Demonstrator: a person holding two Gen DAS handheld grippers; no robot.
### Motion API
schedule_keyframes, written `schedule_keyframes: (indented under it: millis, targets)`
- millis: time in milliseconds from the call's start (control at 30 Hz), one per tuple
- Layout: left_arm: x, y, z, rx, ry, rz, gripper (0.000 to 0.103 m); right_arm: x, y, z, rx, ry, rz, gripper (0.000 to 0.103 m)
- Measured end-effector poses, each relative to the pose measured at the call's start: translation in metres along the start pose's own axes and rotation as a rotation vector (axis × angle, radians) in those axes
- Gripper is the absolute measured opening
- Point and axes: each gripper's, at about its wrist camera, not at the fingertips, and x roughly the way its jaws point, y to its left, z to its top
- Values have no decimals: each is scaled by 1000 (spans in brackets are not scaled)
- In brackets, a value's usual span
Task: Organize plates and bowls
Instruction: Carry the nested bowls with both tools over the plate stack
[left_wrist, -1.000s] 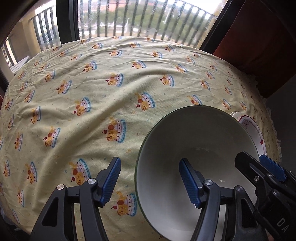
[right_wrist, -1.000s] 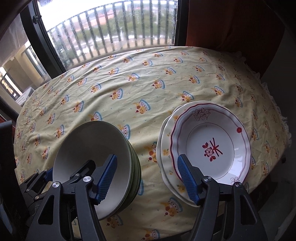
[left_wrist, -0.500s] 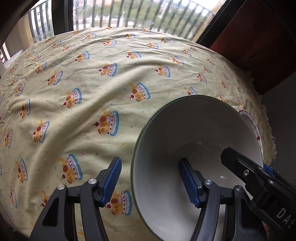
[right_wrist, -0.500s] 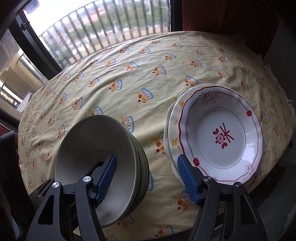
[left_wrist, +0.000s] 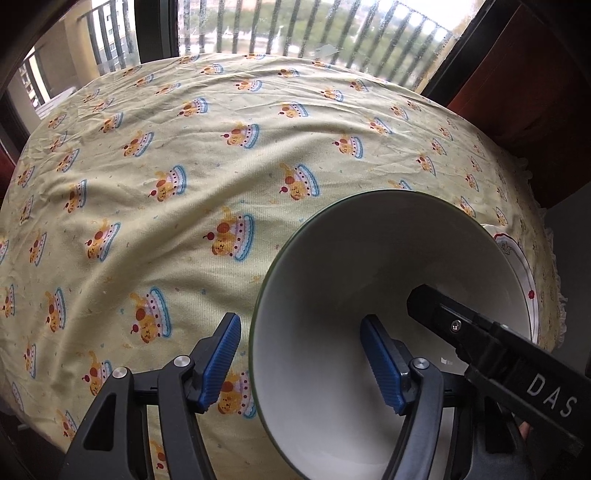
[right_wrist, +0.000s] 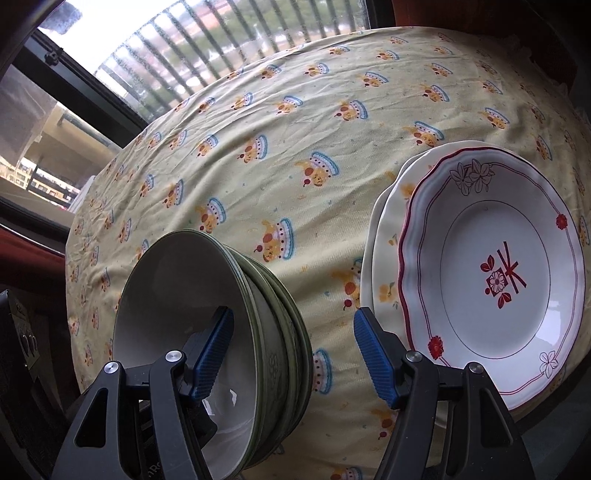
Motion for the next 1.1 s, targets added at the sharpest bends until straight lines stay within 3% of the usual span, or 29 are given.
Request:
schedule_keyframes:
  millis: [267, 467, 533, 767, 1100]
  targets:
    - [0, 4, -3, -94, 6, 2, 69, 16, -10, 9, -28, 83, 112, 57]
    - [-3, -9, -2, -46, -7, 6, 51, 16, -6, 9, -60, 101, 155, 42]
    - [-2, -8, -1, -50, -4, -2, 50, 16, -4, 9, -58, 105, 158, 37]
    - [-3, -2, 0, 1, 8, -46, 47, 12, 6, 6, -59, 100, 76, 38]
    - [-17, 11, -1, 149, 37, -115, 43, 0, 24, -14, 9, 90, -22, 38]
